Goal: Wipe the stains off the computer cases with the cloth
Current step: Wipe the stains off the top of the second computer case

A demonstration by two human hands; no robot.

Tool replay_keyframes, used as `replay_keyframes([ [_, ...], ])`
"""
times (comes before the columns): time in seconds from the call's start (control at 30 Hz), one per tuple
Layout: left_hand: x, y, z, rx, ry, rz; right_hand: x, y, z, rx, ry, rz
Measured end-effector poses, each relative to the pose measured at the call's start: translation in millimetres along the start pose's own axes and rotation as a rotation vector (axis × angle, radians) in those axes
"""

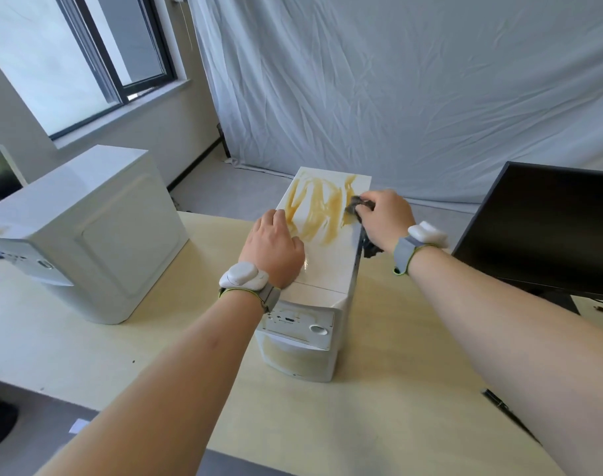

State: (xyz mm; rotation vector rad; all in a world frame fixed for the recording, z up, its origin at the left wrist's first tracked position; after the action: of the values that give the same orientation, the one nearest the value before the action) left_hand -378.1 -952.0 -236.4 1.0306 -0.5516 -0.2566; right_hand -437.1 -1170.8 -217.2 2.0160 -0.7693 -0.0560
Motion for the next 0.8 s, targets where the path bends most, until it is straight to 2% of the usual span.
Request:
replay_keyframes([
  [0.17,0.1,-0.6,-3.0,-0.01,-0.008,0.009,-24.5,-20.6,-3.5,-0.098,0.017,0.022],
  [0.4,1.8,-1.9,-5.2,-0.052,-0.008,-0.004,-89.3,-11.0,-45.5,-0.117,0.254,-0.192],
  [0.47,3.5,-2.0,-5.5,-0.063,-0.017,-0.027,-79.0,-10.3,-45.9,-0.15,0.191,-0.213],
  [0.63,2.6,-3.7,-11.2,-0.086,0.002,-0.053,-36.4,-20.3,-41.4,-0.264,-0.021,-0.104],
  [0.8,3.5,-6.1,-8.2,-0.099,-0.011,-0.064,-65.7,-19.6,-50.0,-0.272,-0.038,-0.105],
])
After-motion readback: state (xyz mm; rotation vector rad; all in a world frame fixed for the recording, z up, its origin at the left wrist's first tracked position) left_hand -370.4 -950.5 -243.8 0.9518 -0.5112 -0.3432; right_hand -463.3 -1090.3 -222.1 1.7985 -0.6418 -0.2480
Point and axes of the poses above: each hand's wrist, its own x-axis towards the middle knuckle, its own y-axis out of the back of the hand, z = x × y, the point moved 9 cm from there along x, towards the middle knuckle
